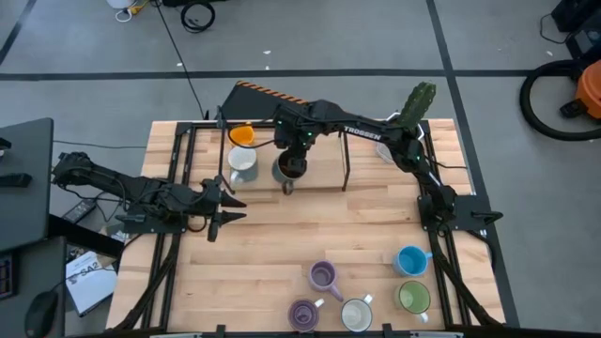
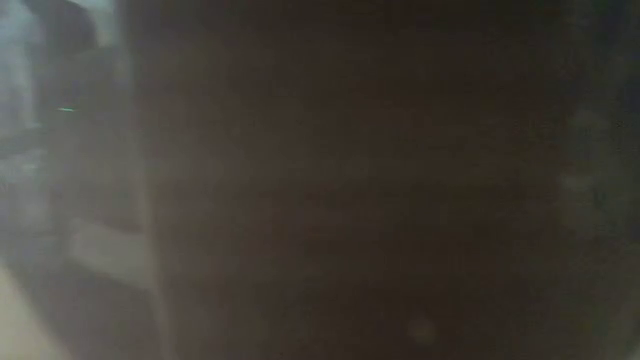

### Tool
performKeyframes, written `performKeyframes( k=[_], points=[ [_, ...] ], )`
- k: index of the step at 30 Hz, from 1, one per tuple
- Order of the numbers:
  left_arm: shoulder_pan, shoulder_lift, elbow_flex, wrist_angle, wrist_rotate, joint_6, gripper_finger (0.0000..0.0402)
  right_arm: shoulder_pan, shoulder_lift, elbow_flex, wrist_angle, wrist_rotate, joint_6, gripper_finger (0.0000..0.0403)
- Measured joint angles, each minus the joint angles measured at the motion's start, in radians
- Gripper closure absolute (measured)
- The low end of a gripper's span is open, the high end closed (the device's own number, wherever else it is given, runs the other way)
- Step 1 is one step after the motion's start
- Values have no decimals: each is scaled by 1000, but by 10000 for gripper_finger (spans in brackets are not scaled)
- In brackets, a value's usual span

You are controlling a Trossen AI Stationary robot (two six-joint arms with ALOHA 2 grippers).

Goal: Place coffee mugs
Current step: Put the light blue patterned mug on the shelf

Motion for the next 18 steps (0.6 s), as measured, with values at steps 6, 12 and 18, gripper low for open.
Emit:
performKeyframes(
  k=[6,12,18],
  points=[
    [0,0,0,0,0,0,260,-5,1,-3,6,19,2,357],
    [0,0,0,-1,0,0,260,-10,1,-3,-6,22,5,357],
    [0,0,0,-1,0,-4,260,-17,1,-3,-33,37,-19,357]
  ],
)
